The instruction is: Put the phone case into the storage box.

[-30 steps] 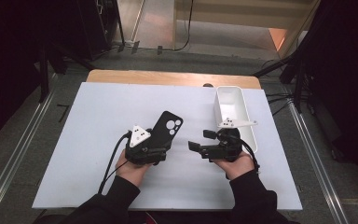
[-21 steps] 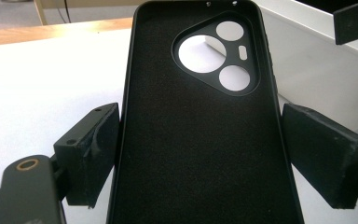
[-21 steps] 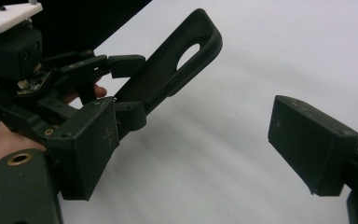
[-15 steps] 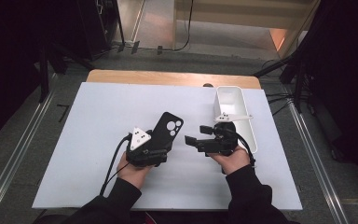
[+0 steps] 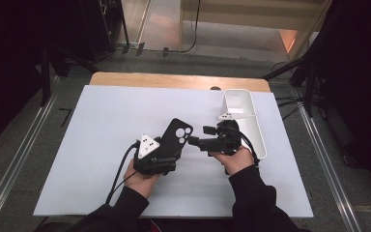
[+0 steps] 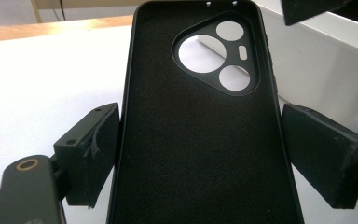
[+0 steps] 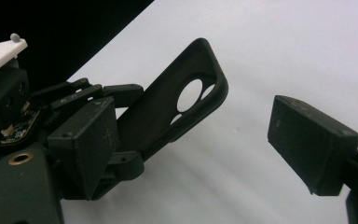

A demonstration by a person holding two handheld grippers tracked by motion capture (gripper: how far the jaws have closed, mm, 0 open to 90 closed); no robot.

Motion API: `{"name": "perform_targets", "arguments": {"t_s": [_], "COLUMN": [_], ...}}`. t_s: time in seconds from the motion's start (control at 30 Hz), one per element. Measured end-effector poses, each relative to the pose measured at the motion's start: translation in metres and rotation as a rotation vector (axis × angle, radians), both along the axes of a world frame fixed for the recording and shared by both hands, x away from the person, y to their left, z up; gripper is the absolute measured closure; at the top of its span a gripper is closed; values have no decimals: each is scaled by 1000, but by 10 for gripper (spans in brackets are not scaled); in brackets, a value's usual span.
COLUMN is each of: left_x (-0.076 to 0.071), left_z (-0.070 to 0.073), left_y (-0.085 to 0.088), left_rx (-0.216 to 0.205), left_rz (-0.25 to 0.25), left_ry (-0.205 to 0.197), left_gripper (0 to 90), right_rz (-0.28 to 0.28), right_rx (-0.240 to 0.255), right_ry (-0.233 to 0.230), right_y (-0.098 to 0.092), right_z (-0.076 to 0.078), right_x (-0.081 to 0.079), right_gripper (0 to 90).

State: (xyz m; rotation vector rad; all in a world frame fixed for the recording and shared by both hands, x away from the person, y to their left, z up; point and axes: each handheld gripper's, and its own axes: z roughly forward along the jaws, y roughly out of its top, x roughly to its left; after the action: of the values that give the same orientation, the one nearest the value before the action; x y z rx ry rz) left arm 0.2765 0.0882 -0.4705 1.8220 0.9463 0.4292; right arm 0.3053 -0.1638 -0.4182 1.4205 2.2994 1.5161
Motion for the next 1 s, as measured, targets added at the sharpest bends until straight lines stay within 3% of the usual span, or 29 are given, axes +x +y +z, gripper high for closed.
{"name": "perform_targets", "arguments": {"t_s": [0.17, 0.7, 1.0], "left_x": [1, -2, -2], "left_z": [-1, 0, -1], "left_y": [1, -1, -2], "left_rx": [-13, -25, -33], "left_rz": [6, 6, 4], "left_ry": [17, 11, 8], "left_gripper": [139, 138, 138], "right_rz": [4, 9, -15], "right_rx": [-1, -4, 15], "right_ry": [6, 73, 110], "right_y": [4, 17, 19], "right_z": [-2, -10, -14], "right_x": [6, 25, 31], "right_gripper": [171, 256, 373]}}
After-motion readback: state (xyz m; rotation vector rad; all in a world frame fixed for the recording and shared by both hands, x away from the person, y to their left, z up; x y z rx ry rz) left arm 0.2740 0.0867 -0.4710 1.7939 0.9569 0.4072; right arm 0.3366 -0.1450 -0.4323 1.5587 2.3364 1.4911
